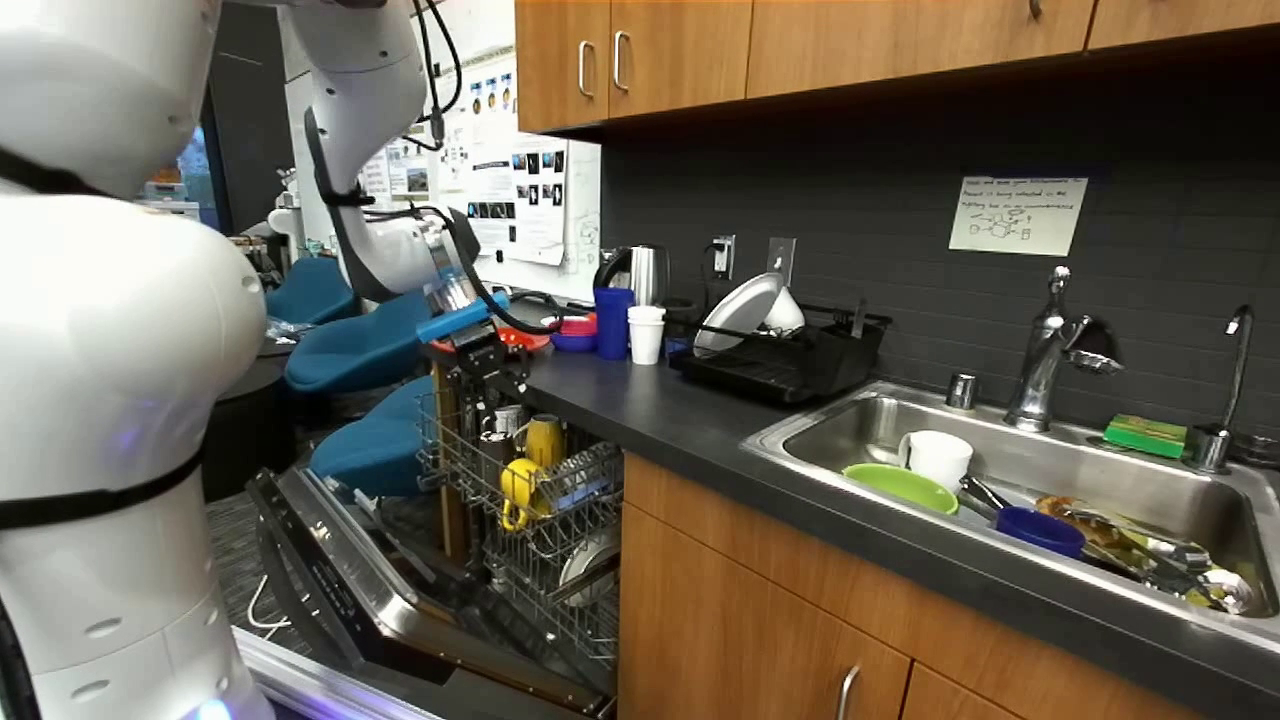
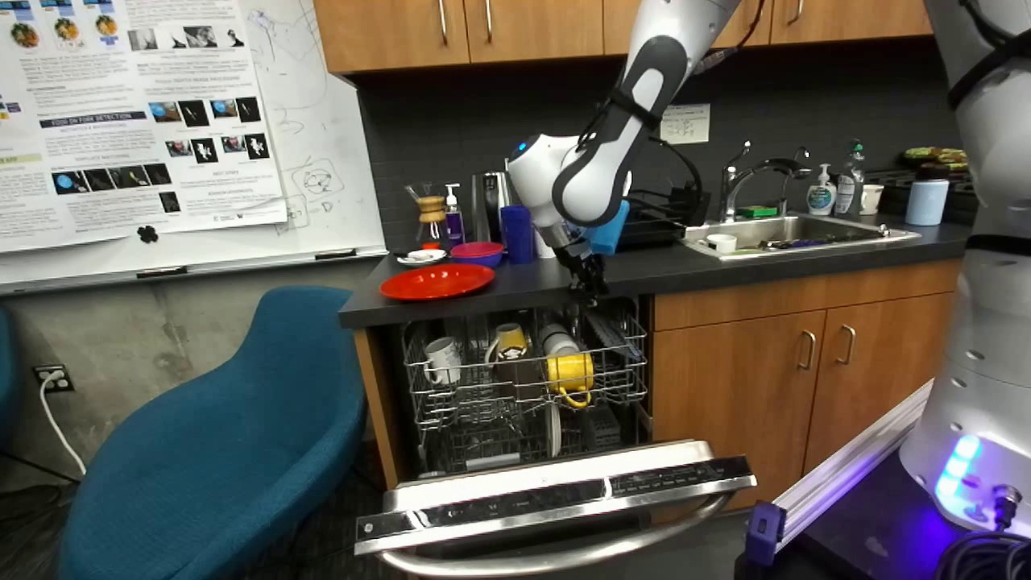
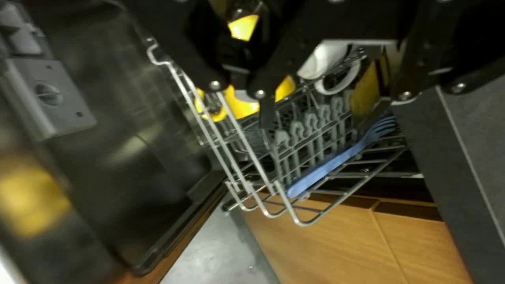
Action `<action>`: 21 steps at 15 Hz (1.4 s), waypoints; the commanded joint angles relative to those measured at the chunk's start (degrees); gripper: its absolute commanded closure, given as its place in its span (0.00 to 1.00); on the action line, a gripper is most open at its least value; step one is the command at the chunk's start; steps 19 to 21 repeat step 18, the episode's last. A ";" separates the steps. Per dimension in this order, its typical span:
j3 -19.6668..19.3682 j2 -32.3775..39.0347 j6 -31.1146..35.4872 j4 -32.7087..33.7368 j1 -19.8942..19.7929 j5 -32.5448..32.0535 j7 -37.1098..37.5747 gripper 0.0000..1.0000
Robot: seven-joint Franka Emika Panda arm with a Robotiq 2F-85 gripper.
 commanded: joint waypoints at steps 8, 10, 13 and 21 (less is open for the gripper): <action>3.76 -29.64 -3.65 -22.33 0.17 38.41 -42.71 0.21; 2.33 -35.90 -6.24 -25.20 1.84 42.48 -48.47 0.21; -0.06 -45.74 -11.53 -30.36 4.06 44.36 -52.85 0.21; -0.87 -44.96 -11.32 -29.67 5.35 42.48 -50.39 0.46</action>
